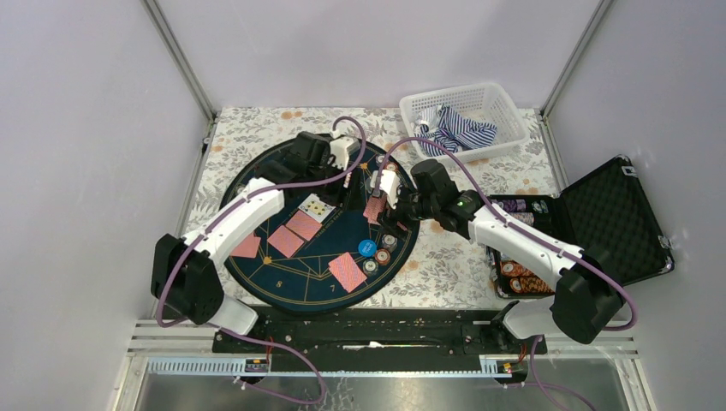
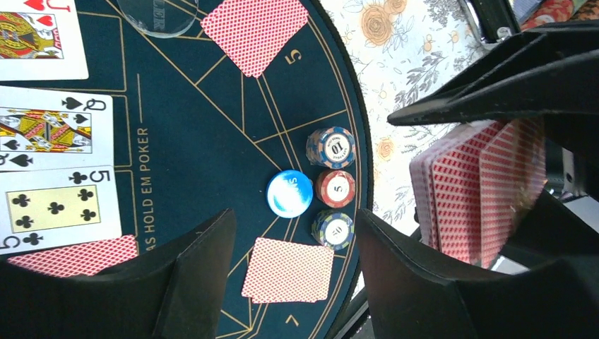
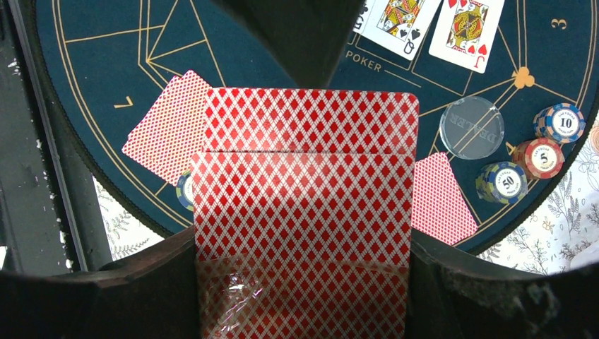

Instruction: Distribute texas hold em gaming equipment

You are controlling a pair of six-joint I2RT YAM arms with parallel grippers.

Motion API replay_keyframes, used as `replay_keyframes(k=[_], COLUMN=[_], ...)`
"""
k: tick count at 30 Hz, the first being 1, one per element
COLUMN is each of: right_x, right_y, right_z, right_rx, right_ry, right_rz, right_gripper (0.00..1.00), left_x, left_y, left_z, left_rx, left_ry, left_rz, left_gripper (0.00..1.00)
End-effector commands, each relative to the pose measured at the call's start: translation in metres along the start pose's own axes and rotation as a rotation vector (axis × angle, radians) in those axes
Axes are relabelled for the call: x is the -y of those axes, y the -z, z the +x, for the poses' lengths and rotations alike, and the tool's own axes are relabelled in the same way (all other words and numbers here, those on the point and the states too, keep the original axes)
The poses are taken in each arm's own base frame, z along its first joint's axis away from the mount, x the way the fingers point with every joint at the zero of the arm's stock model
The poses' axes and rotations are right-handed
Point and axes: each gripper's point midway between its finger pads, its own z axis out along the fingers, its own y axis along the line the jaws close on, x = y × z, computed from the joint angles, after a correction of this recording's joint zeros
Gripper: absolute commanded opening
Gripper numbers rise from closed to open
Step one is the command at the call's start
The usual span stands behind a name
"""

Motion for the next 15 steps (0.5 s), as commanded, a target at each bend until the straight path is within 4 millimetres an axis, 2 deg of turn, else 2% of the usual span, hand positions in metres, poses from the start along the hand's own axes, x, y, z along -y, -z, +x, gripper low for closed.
replay_keyframes(k=[1, 8, 15], right_x=[0.003, 0.002, 0.002], right_y=[0.010, 0.009, 0.007], right_z=[-0.042, -0.044, -0.044], right_rx=[0.107, 0.108, 0.101], right_ry=[0.046, 0.046, 0.046], right_rz=[0.012, 0.009, 0.009], right_gripper=[0.03, 0.05, 0.13], left_x=[-0.003, 0.013, 0.026], left_y=[-0.015, -0.031, -0.044], left_z=[-0.006, 0.003, 0.012], left_rx=[0.030, -0.003, -0.044], left_ry=[-0.002, -0.032, -0.061], left_rz=[-0.062, -0.056, -0.034], left_gripper=[0.67, 0.68, 0.69])
